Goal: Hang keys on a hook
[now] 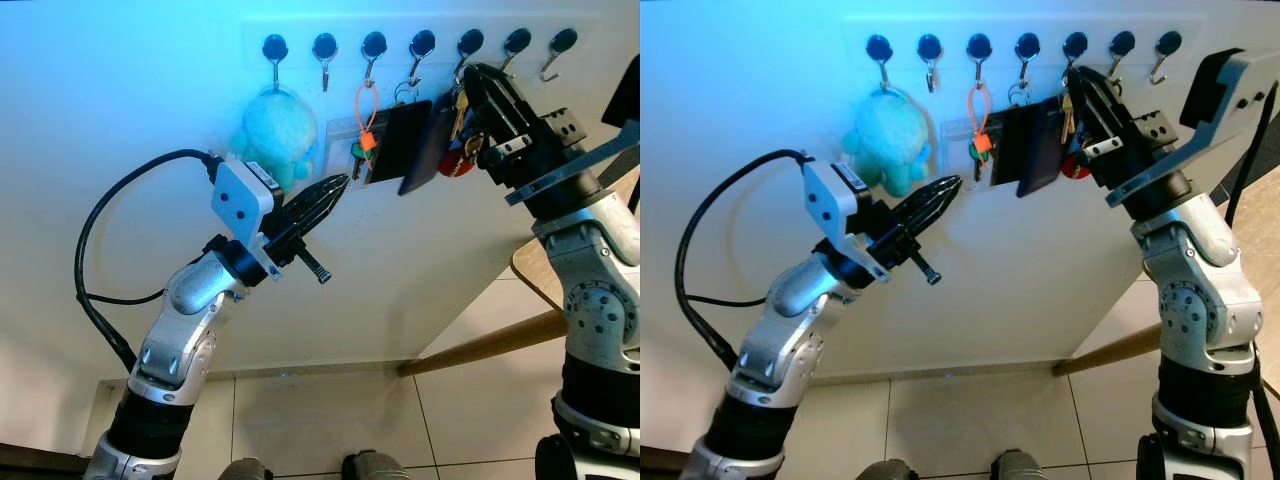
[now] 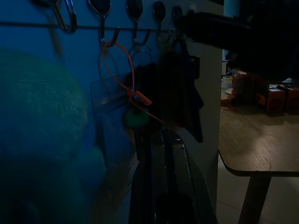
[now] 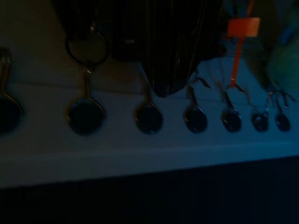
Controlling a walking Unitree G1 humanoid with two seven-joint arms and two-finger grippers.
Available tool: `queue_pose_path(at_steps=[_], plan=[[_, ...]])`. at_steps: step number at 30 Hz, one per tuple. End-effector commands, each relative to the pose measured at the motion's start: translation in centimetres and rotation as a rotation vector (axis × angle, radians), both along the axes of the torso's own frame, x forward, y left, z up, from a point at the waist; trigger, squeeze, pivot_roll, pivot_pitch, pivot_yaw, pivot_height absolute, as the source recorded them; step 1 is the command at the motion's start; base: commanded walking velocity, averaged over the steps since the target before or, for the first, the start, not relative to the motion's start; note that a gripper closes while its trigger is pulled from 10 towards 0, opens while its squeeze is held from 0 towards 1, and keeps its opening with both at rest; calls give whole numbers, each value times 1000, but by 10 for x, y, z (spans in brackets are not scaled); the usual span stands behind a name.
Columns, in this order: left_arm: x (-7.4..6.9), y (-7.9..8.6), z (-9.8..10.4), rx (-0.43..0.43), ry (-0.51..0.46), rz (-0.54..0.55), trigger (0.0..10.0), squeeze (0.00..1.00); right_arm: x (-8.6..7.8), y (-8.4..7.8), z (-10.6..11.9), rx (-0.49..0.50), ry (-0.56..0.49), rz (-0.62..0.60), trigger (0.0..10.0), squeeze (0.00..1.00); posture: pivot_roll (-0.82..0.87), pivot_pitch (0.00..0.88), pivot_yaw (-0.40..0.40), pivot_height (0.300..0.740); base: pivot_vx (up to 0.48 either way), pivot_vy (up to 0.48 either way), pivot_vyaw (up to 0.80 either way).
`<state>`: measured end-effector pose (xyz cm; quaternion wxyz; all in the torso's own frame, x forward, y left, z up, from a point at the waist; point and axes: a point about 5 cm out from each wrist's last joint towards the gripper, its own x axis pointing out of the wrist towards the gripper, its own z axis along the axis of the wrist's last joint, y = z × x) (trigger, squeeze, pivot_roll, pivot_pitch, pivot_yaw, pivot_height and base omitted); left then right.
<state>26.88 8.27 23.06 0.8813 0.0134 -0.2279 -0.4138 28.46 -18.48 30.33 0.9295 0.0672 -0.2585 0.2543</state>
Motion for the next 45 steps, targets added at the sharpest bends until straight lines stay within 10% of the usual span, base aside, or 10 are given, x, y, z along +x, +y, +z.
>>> queue_pose_path(at_steps=[1,45], plan=[[-1,-3,-1,-9,8,-14,10000,0,2,-1,2,-16,3,-17,10000,0,43,122,-8,740,0,0,0],[-1,-5,-1,5,4,-32,10000,0,3,-30,-28,9,69,-197,10000,0,46,114,2,740,0,0,0]])
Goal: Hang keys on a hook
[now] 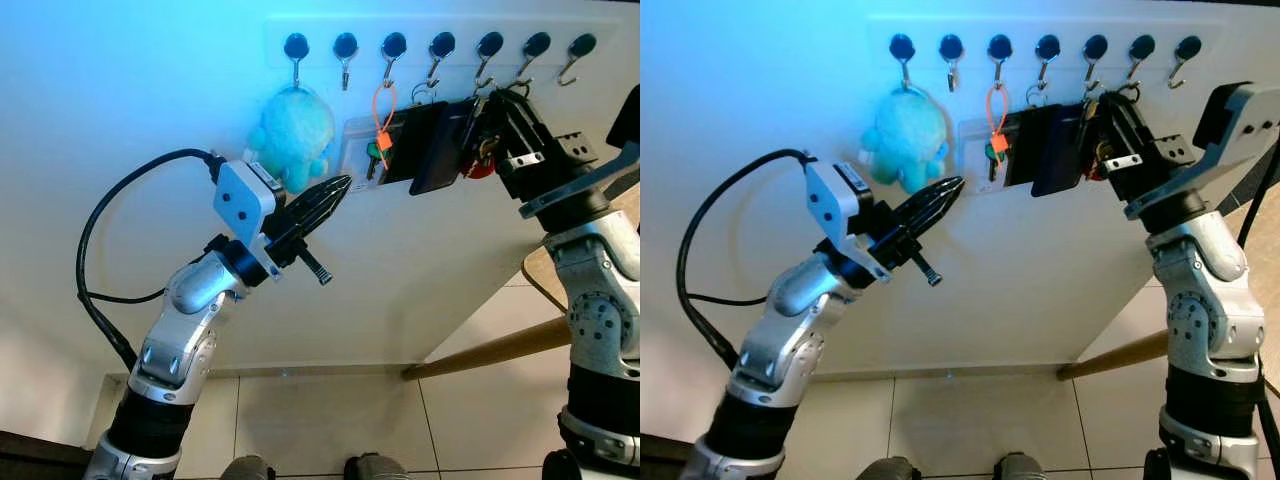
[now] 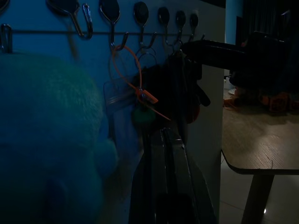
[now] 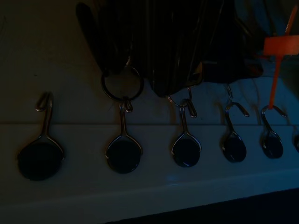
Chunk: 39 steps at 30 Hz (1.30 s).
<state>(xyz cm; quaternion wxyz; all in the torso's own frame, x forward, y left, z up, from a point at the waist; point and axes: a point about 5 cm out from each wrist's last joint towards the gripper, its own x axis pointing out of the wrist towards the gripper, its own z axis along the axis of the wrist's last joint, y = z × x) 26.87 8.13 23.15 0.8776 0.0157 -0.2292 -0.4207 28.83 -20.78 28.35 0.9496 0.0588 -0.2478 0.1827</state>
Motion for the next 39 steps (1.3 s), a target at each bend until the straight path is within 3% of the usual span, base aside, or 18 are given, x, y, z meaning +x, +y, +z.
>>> queue_pose_path(at_steps=[1,5,6,7,8,13,15,27,32,39], plan=[[-1,-3,-2,-1,10,-17,10000,0,0,-7,-8,-3,34,-50,10000,0,46,114,2,740,0,0,0],[-1,-3,-1,-2,7,-14,10000,0,0,-6,-6,5,22,-40,10000,0,47,117,1,740,0,0,0],[-1,-3,0,-5,6,-13,10000,0,0,-6,-6,4,20,-40,10000,137,47,118,0,740,0,0,0],[0,-3,0,-6,5,-13,10000,0,0,-6,-6,4,19,-42,10000,137,47,118,0,740,0,0,0],[0,-3,1,-13,3,-13,10000,0,0,-6,-5,3,15,-43,10000,231,47,118,0,740,0,0,0],[0,-5,7,-29,-8,-21,10000,0,0,-5,-1,5,4,-45,10000,118,47,118,0,740,0,0,0],[-1,-6,9,-35,-14,-25,10000,0,0,-5,-1,4,2,-45,10000,0,44,117,1,740,0,0,0],[-1,-7,19,-62,-38,-26,10000,0,1,-6,1,2,-2,-43,10000,0,45,116,-1,740,0,0,0],[-3,-10,39,-91,-92,-44,10000,0,1,-6,2,1,-5,-43,10000,0,46,114,-2,740,0,0,0],[-4,-12,42,-92,-100,-57,10000,0,1,-6,3,2,-9,-44,10000,0,44,112,0,740,0,0,0]])
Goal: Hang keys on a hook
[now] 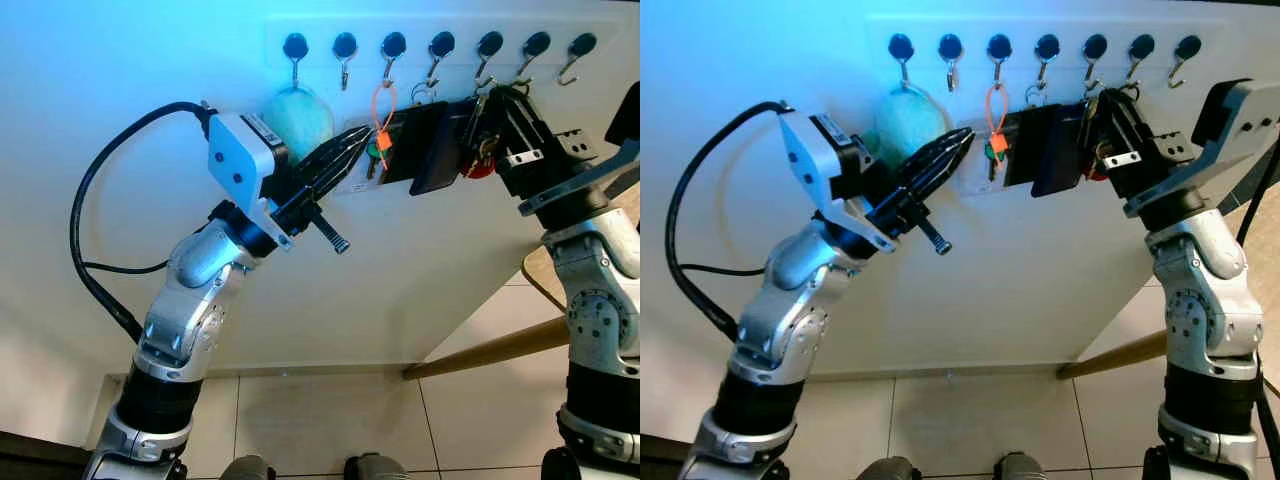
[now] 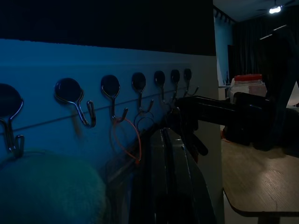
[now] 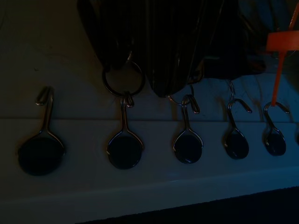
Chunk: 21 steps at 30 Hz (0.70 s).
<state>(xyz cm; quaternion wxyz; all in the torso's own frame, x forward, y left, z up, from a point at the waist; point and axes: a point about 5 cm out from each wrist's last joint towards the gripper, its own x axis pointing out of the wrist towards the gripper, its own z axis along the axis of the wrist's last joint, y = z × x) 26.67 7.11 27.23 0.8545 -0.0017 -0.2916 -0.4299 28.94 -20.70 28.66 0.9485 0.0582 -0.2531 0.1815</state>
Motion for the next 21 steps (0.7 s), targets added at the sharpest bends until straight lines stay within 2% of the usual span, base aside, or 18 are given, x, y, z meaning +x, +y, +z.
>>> queue_pose_path(at_steps=[1,7,8,9,10,21], plan=[[-2,-2,1,-13,6,-12,10000,0,0,-7,0,1,2,-41,10000,0,44,112,0,740,0,0,0],[-3,-3,1,-8,8,-17,10000,0,1,-7,0,1,2,-36,10000,0,45,110,-3,740,0,0,0],[-3,-3,0,-8,9,-17,10000,0,1,-7,1,1,2,-36,10000,86,44,109,-3,740,0,0,0],[-3,-3,0,-8,9,-17,10000,0,1,-7,1,1,2,-36,10000,86,44,109,-3,740,0,0,0],[-3,-3,0,-6,12,-17,10000,0,1,-7,1,-4,1,-38,10000,1000,44,109,-4,740,0,0,0],[-3,-2,-2,-4,21,-16,10000,0,-1,-5,1,-12,-4,-30,10000,1000,40,107,-4,740,0,0,0]])
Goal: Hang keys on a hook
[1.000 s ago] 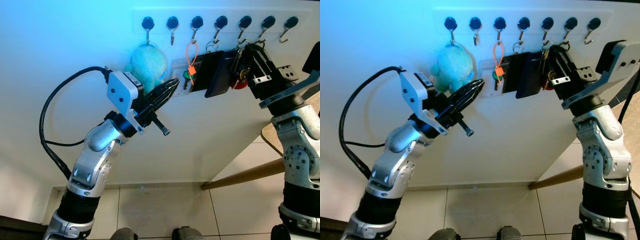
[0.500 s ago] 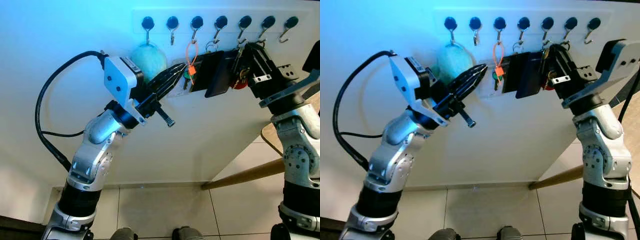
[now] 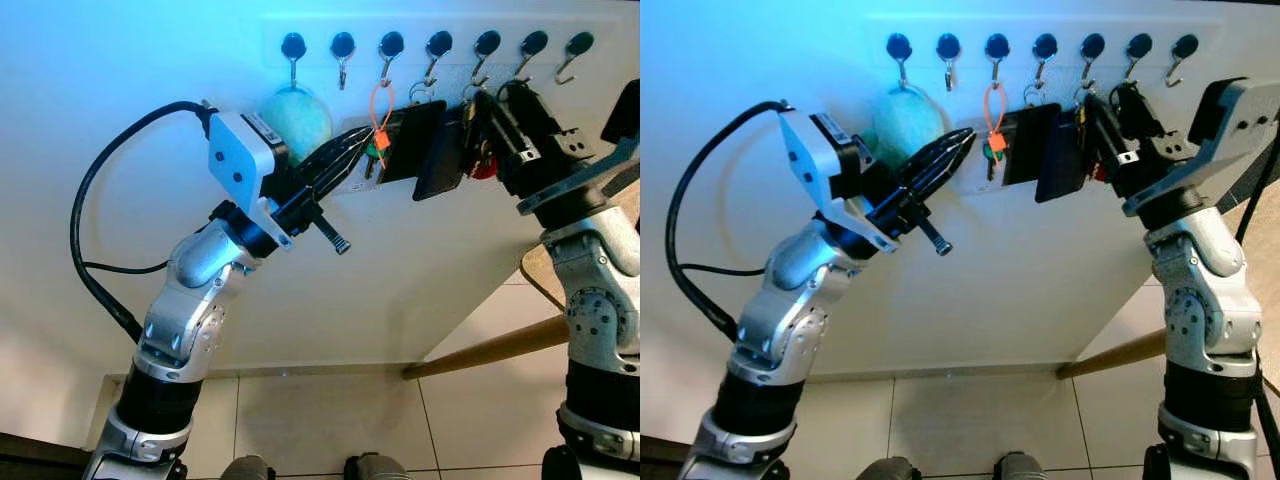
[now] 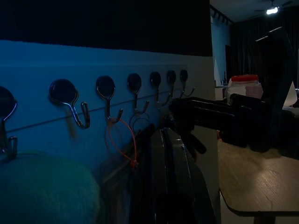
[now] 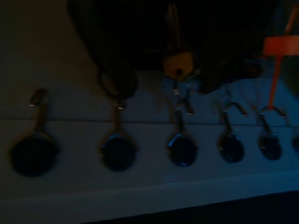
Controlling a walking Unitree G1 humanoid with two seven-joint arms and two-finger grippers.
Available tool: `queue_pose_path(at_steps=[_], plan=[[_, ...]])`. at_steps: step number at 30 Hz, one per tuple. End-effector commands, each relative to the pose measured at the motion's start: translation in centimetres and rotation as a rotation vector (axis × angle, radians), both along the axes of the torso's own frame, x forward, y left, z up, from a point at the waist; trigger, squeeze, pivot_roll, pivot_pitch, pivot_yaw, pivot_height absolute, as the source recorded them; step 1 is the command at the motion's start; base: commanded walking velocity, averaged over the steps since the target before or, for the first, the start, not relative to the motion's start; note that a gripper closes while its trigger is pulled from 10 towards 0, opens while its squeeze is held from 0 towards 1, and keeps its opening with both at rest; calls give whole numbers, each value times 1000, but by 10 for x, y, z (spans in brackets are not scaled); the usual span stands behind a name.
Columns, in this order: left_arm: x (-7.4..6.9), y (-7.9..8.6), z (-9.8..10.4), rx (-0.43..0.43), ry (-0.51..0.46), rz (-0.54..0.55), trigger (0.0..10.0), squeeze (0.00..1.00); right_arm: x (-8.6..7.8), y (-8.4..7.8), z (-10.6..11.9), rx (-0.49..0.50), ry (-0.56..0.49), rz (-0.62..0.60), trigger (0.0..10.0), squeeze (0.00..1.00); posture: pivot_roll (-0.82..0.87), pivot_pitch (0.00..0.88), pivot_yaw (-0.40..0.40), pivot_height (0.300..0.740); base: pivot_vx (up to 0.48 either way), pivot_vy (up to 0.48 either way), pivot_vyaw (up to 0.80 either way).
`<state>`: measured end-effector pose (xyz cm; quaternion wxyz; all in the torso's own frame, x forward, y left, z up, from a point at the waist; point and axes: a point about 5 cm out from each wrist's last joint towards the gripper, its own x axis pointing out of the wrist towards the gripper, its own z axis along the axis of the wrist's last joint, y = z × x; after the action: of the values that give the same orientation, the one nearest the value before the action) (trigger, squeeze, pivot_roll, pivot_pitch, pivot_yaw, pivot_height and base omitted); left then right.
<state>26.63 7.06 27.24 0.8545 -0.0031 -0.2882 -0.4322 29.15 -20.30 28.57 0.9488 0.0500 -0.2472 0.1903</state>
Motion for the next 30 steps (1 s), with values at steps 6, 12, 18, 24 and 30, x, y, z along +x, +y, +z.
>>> queue_pose_path(at_steps=[6,12,18,24,30], plan=[[-2,-1,-3,-8,16,-10,10000,0,-6,-5,3,13,-30,-18,10000,780,40,103,-4,740,0,0,0],[-3,0,-3,-9,17,-10,10000,0,-18,10,6,23,-103,56,10000,0,41,97,-3,740,0,0,0],[-3,0,-6,-8,30,-12,10000,0,-27,27,8,47,-164,81,10000,0,40,98,1,740,0,0,0],[2,10,-26,27,83,25,10000,0,-33,53,-21,42,-85,120,10000,0,39,103,-6,740,0,0,0],[9,57,-105,171,261,240,10000,0,-49,53,-129,32,248,24,10000,0,41,100,-16,740,0,0,0]])
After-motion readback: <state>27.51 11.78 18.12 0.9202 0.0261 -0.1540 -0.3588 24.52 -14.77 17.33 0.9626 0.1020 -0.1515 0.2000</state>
